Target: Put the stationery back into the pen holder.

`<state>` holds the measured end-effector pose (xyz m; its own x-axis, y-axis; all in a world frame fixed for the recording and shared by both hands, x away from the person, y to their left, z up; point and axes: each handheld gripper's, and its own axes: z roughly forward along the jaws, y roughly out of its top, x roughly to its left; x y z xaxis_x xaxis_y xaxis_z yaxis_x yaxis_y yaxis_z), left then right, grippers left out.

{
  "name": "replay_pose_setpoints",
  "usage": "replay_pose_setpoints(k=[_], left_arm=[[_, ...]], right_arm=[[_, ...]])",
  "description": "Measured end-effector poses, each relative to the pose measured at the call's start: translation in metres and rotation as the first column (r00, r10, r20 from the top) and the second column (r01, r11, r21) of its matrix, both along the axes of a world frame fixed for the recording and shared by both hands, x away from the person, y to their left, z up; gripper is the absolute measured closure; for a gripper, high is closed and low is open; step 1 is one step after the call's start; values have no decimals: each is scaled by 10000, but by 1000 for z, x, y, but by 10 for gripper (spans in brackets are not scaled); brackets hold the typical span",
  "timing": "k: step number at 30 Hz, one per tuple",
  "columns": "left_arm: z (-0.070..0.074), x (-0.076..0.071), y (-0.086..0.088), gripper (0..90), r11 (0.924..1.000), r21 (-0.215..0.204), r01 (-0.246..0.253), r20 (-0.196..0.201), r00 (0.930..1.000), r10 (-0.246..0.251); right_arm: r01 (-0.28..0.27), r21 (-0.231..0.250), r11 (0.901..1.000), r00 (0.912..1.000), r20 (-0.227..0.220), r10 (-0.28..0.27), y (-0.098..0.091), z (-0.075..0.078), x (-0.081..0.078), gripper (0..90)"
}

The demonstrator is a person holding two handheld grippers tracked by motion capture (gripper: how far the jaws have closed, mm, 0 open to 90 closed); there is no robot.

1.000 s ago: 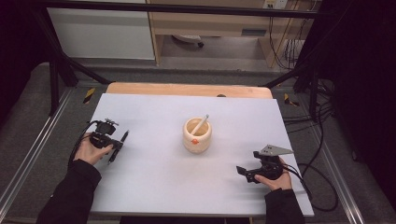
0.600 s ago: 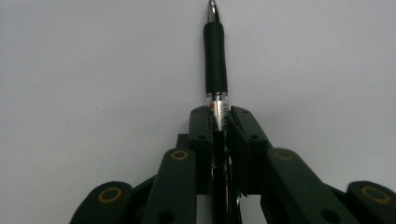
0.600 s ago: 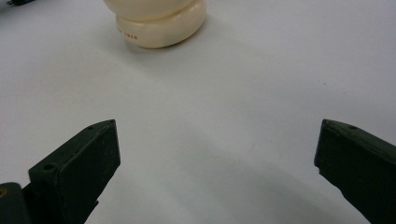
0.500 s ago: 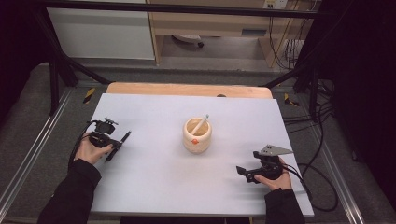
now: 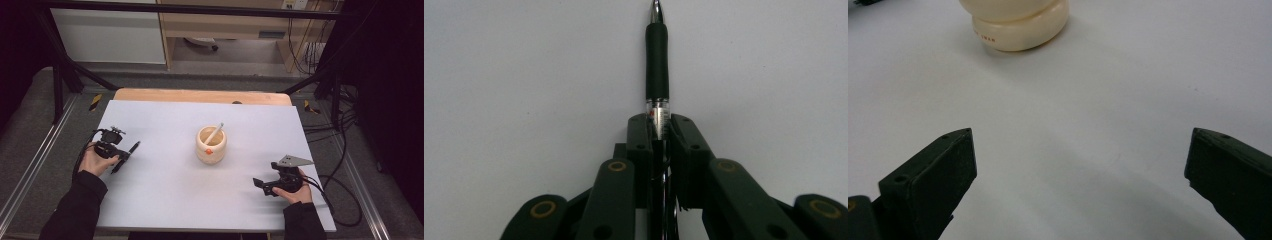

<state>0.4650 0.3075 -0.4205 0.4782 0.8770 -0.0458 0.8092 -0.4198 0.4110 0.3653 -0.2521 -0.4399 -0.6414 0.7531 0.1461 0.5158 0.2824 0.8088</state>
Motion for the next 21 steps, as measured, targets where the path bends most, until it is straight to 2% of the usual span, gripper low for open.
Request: replay_pose_setpoints(k=[21], left_arm=[[7, -3, 0, 792, 9994, 124, 309, -13, 9995, -309]], right_arm=[[35, 60, 10000, 10000, -38, -34, 0, 1, -1, 10]])
